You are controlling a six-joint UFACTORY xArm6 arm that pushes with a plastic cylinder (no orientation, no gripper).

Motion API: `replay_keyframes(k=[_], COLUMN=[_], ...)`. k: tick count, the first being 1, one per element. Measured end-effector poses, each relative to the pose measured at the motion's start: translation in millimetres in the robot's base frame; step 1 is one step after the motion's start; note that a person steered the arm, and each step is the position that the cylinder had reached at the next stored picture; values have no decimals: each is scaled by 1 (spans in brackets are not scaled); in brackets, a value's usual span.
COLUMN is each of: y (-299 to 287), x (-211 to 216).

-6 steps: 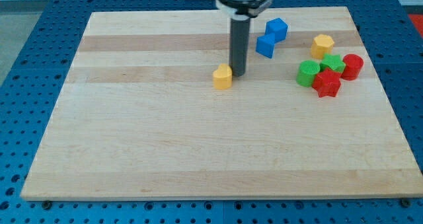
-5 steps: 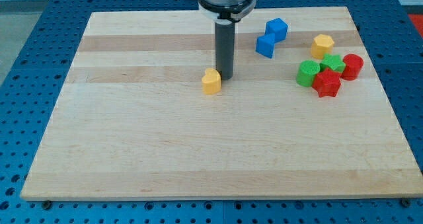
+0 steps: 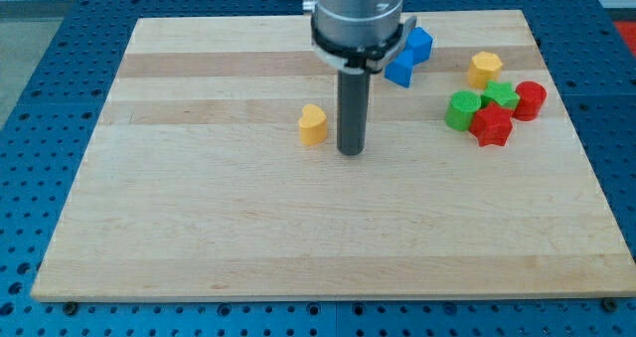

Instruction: Push yellow heart up a bit

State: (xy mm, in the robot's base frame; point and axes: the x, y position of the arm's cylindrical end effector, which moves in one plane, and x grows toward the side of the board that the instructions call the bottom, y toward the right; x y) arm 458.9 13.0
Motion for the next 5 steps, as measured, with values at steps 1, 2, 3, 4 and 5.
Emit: replay_keyframes(k=[1, 2, 3, 4, 5], y=[-46, -79, -79, -66, -46], x=[6, 4, -6, -19, -31])
